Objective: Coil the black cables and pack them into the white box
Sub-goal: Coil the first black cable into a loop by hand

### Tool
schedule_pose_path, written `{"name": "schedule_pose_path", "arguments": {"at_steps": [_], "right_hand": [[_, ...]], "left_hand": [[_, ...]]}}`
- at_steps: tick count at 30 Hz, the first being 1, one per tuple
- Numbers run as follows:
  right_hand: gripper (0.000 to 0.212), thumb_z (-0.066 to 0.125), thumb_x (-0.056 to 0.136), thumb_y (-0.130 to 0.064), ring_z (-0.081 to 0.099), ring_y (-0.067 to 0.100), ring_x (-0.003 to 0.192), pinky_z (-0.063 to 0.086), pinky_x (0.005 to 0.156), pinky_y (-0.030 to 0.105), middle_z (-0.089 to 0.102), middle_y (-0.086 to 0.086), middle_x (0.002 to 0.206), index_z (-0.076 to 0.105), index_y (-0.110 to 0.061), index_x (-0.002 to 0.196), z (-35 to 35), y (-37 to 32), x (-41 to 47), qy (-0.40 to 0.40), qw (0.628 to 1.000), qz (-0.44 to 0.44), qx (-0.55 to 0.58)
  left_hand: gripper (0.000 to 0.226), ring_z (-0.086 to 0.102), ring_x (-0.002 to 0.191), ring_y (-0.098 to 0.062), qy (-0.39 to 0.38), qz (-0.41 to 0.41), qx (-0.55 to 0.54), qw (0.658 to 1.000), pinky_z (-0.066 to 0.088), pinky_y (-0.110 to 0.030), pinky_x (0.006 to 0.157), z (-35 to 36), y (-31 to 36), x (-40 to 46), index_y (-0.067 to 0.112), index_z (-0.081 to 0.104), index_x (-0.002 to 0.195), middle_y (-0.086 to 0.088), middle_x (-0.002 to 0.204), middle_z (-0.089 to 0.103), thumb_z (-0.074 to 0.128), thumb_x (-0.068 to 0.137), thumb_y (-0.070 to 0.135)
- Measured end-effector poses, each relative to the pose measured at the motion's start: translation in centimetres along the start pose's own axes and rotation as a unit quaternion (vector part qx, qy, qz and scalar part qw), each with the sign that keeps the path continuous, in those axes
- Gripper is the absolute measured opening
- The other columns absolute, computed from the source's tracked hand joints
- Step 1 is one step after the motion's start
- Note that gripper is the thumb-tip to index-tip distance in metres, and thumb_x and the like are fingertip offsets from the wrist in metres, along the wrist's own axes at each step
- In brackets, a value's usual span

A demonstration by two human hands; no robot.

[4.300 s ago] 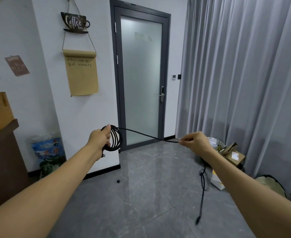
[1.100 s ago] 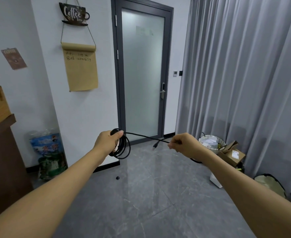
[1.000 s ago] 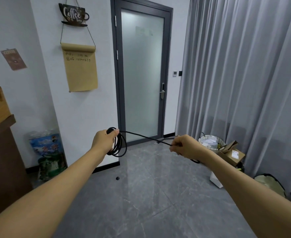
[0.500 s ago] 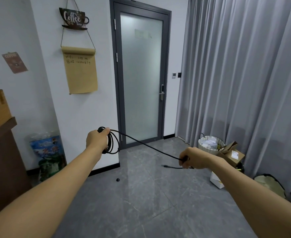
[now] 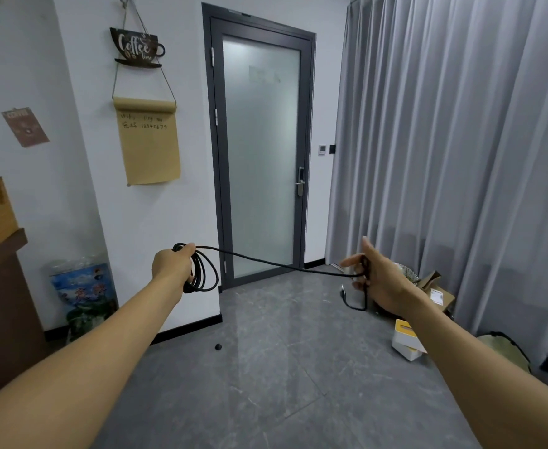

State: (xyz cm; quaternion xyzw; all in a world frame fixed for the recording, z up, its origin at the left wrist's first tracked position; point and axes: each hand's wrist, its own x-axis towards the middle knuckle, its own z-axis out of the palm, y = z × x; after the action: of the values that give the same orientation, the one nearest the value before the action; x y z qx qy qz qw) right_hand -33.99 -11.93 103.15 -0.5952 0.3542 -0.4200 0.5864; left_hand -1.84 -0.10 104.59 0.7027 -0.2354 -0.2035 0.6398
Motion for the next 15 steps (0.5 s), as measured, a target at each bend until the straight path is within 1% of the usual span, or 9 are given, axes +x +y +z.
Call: {"name": "schedule_pose_path", "arguments": {"at_steps": [1,3,6,7,9,10,12,13,15], "right_hand": [[0.051,0.043,0.093,-0.047,0.032,0.012,0.055,0.033,0.06,0.026,0.037,0.002,0.063,0.067,-0.007,0.073,-0.3,0.0,0.0,0.019,1.0,-0.005,0.001],[0.043,0.046,0.095,-0.038,0.029,0.012,0.055,0.029,0.055,0.023,0.032,0.003,0.063,0.066,-0.007,0.072,-0.9,0.1,-0.2,0.047,0.997,-0.032,-0.052],[0.039,0.057,0.091,-0.03,0.025,0.013,0.049,0.024,0.049,0.024,0.029,0.004,0.056,0.062,0.007,0.08,-1.8,0.6,-0.6,0.078,0.979,-0.075,-0.173],[0.038,0.06,0.089,-0.028,0.027,0.014,0.049,0.024,0.049,0.026,0.033,0.004,0.054,0.062,0.009,0.08,-2.3,0.9,-0.6,0.095,0.968,-0.087,-0.216],[0.029,0.064,0.087,-0.026,0.034,0.016,0.051,0.027,0.051,0.027,0.044,0.006,0.054,0.064,-0.002,0.071,-3.1,1.3,-0.8,0.119,0.937,-0.1,-0.312],[0.027,0.066,0.086,-0.025,0.036,0.016,0.052,0.028,0.053,0.028,0.047,0.007,0.055,0.062,-0.007,0.065,-3.5,1.5,-0.8,0.12,0.922,-0.101,-0.353],[0.033,0.068,0.085,-0.019,0.04,0.017,0.055,0.03,0.055,0.029,0.048,0.006,0.056,0.054,-0.012,0.056,-3.8,2.1,-0.6,0.106,0.889,-0.097,-0.435],[0.03,0.066,0.086,-0.016,0.046,0.019,0.059,0.033,0.056,0.029,0.053,0.006,0.06,0.055,-0.013,0.057,-3.7,2.5,-0.5,0.1,0.871,-0.088,-0.472],[0.015,0.06,0.089,-0.011,0.058,0.028,0.078,0.038,0.064,0.027,0.065,0.012,0.08,0.067,-0.01,0.076,-3.5,3.2,-0.4,0.121,0.836,-0.058,-0.531]], "left_hand": [[0.03,0.041,0.05,-0.023,0.002,-0.001,0.003,1.0,0.038,-0.028,0.053,-0.1,0.0,0.0,0.003,0.049,0.082,-0.008,0.062,0.046,0.057,0.092,0.03],[0.029,0.042,0.051,-0.023,0.007,-0.002,0.009,1.0,0.038,-0.028,0.052,-0.1,0.2,-0.1,0.002,0.05,0.084,-0.009,0.062,0.046,0.057,0.092,0.03],[0.029,0.043,0.052,-0.022,0.017,-0.009,-0.008,1.0,0.036,-0.028,0.05,-0.2,0.5,-0.2,0.001,0.051,0.09,-0.008,0.066,0.047,0.056,0.091,0.029],[0.028,0.043,0.054,-0.022,0.022,-0.012,-0.013,1.0,0.035,-0.028,0.05,-0.3,0.6,-0.1,0.001,0.051,0.092,-0.008,0.068,0.047,0.056,0.092,0.029],[0.027,0.043,0.054,-0.022,0.027,-0.012,-0.024,0.999,0.035,-0.028,0.049,-0.4,0.8,-0.2,0.002,0.051,0.093,-0.007,0.069,0.048,0.056,0.091,0.029],[0.027,0.043,0.054,-0.021,0.026,-0.008,-0.03,0.999,0.036,-0.028,0.05,-0.3,1.0,-0.3,0.002,0.051,0.092,-0.007,0.068,0.048,0.056,0.091,0.029],[0.027,0.043,0.053,-0.021,0.018,-0.002,-0.04,0.999,0.036,-0.028,0.052,0.2,1.4,-0.6,0.003,0.051,0.087,-0.007,0.067,0.048,0.057,0.091,0.029],[0.028,0.042,0.052,-0.021,0.013,-0.001,-0.042,0.999,0.035,-0.027,0.052,0.4,1.6,-0.9,0.005,0.05,0.081,-0.006,0.066,0.047,0.057,0.091,0.03],[0.032,0.042,0.05,-0.019,-0.005,0.003,-0.043,0.999,0.031,-0.027,0.053,0.9,2.3,-1.6,0.011,0.043,0.07,-0.004,0.063,0.044,0.055,0.091,0.031]]}}
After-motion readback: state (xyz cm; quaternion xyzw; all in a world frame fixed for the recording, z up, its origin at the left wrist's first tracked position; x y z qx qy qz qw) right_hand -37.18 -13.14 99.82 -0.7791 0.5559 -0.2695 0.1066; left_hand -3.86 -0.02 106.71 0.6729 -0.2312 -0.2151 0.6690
